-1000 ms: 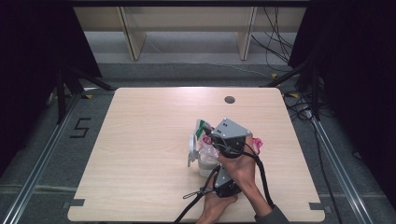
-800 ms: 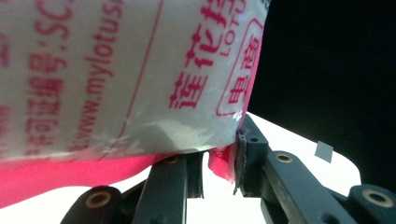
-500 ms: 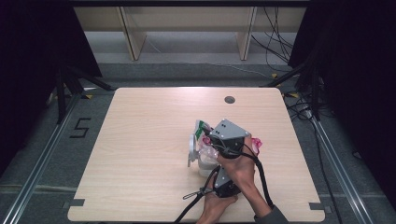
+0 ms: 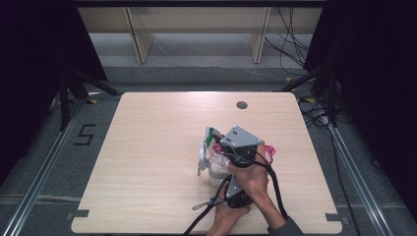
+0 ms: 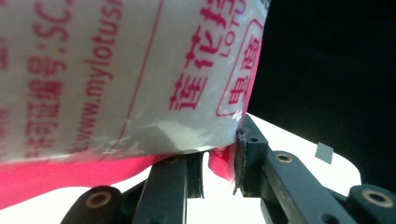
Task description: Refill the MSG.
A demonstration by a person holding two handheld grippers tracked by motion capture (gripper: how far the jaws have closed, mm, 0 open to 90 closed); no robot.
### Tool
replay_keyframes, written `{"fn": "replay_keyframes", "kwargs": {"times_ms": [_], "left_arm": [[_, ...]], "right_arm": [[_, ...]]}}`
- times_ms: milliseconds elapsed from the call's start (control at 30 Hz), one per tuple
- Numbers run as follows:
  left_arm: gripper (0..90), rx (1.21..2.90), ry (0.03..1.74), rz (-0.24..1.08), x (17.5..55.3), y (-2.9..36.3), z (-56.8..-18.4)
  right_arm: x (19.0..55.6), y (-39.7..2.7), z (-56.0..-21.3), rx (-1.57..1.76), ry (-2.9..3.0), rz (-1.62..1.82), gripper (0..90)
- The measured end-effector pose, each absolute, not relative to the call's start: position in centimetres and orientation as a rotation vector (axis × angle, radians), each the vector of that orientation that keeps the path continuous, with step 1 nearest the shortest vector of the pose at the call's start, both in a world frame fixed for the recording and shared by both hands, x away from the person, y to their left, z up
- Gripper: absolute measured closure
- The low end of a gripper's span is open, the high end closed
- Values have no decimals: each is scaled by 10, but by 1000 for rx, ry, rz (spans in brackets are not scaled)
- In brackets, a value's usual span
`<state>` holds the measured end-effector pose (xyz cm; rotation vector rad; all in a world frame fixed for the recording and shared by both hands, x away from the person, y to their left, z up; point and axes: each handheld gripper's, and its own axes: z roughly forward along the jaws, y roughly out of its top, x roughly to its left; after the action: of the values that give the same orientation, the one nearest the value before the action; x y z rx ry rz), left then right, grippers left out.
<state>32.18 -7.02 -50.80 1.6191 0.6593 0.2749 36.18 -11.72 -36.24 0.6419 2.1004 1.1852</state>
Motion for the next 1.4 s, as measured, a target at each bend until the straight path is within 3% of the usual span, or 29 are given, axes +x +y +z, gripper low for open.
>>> {"fn": "replay_keyframes", "kwargs": {"times_ms": [1400], "left_arm": [[758, 1606, 663, 269, 321, -72, -508]], "right_arm": [[360, -114, -364, 632, 2101, 1166, 900]]}}
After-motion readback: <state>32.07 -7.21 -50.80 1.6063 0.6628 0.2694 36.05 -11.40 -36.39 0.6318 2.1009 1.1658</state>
